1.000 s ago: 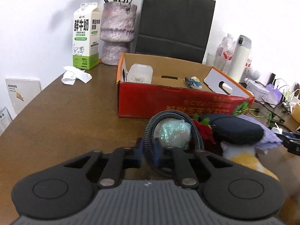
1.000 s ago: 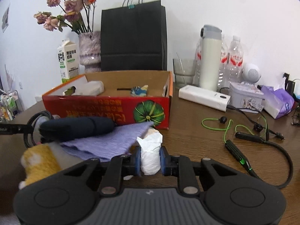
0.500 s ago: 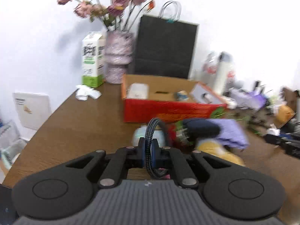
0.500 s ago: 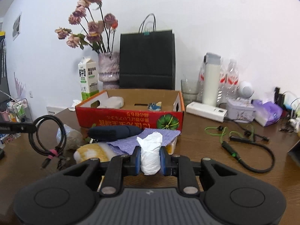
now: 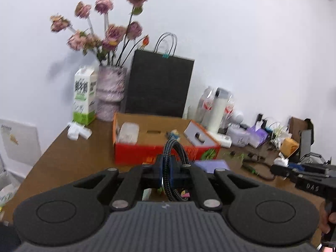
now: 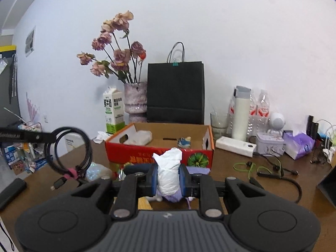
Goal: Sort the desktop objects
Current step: 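Drop cable into cardboard box with left tool while right tool releases tissue there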
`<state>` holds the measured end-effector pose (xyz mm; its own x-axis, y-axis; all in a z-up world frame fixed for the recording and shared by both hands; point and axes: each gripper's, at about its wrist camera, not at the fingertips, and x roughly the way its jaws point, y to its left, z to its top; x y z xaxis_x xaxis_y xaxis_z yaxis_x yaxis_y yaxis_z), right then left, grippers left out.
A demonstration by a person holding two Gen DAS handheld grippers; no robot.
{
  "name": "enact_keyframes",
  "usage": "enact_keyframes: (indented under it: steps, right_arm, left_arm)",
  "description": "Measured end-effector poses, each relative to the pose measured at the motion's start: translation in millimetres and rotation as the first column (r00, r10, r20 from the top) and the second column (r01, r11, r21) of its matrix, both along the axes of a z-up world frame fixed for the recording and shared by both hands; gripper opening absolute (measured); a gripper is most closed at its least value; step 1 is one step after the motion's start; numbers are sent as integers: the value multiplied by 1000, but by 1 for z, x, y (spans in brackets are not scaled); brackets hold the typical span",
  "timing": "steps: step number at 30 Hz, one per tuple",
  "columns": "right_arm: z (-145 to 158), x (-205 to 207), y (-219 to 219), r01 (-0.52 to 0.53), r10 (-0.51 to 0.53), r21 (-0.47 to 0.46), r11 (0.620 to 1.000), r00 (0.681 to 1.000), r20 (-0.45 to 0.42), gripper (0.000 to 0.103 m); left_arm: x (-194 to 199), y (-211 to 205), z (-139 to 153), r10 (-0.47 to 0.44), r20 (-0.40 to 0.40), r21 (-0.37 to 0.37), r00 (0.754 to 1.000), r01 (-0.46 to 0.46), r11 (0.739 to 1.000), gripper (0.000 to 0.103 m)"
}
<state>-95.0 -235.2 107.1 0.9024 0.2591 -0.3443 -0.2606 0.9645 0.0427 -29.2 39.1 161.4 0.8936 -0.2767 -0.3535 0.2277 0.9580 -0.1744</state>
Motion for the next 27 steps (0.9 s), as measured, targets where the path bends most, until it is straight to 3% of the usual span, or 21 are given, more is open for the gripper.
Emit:
enact_keyframes:
  steps: [2,7,12,14,17,20,24,26,27]
  right_arm:
    - [10,15,-2,-18,18,5,1000,1000,-4,19]
    - [38,93,-8,-49,50,37,998,999,-10,20]
    - [46,221,7,-24,26,26,999,995,-100,20]
    - [39,276,16,-12,16,19,1000,985,-172,20]
    - [15,347,28,22,-29,-28,999,964,-266,20]
    - [-17,399,38,52,-77,-83,995,936,-344,20]
    - [-51,443,57,50,-137,-223,974,910,-392,22]
    - [-62,451,66,63,-171,-278,959,908,-383,43]
    - [-65,454,68,59,-172,-286,957,905,-389,50]
  left_arm:
    - [24,-1,14,-43,8,-10,999,43,999,7]
    - [121,-8,39,-131,-86,-75,988,124,989,7]
    - [236,-41,56,-122,-115,1,986,123,992,7]
    - [282,-46,45,-112,-166,-5,980,113,994,7]
    - [349,-49,8,-103,-301,-60,948,89,994,7]
    - [395,-49,-32,-44,-401,-48,915,27,998,7]
    - [434,-54,-64,-12,-429,44,903,34,998,8]
    - [447,-52,-77,22,-475,81,880,19,996,25]
    - [449,-52,-81,29,-477,102,878,23,995,60]
